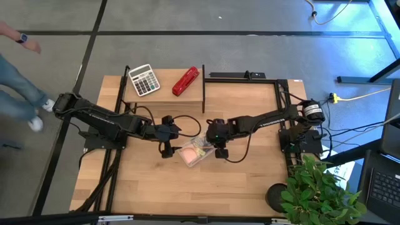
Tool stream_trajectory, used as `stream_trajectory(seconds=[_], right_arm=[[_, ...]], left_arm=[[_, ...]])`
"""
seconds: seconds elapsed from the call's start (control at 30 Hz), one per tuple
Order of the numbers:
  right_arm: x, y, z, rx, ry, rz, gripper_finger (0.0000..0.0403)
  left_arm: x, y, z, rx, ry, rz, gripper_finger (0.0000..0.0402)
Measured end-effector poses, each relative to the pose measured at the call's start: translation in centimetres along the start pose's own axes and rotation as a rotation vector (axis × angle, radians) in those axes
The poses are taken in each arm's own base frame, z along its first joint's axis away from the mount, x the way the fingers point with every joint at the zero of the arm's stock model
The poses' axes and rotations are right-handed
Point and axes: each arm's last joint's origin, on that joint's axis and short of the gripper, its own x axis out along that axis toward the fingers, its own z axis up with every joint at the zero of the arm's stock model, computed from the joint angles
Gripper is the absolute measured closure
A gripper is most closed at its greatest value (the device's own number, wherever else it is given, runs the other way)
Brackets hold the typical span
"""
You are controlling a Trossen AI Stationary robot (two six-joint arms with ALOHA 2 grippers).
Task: Pack school essentials
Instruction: Close the transparent supply box
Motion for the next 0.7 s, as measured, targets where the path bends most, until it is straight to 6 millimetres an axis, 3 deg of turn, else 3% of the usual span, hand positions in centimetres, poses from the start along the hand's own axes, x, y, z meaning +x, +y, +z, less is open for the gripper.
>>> stream_trajectory(seconds=[0.5,0.7], right_arm=[[0.3,0.7,-0.1,0.054,-0.01,0.009,0.0299],[0.5,0.7,-0.1,0.071,-0.015,0.01,0.0299]], left_arm=[[0.0,0.0,0.1,-0.003,-0.011,-0.003,0.0008],[0.4,-1.6,0.8,0.051,-0.09,-0.104,0.0008]])
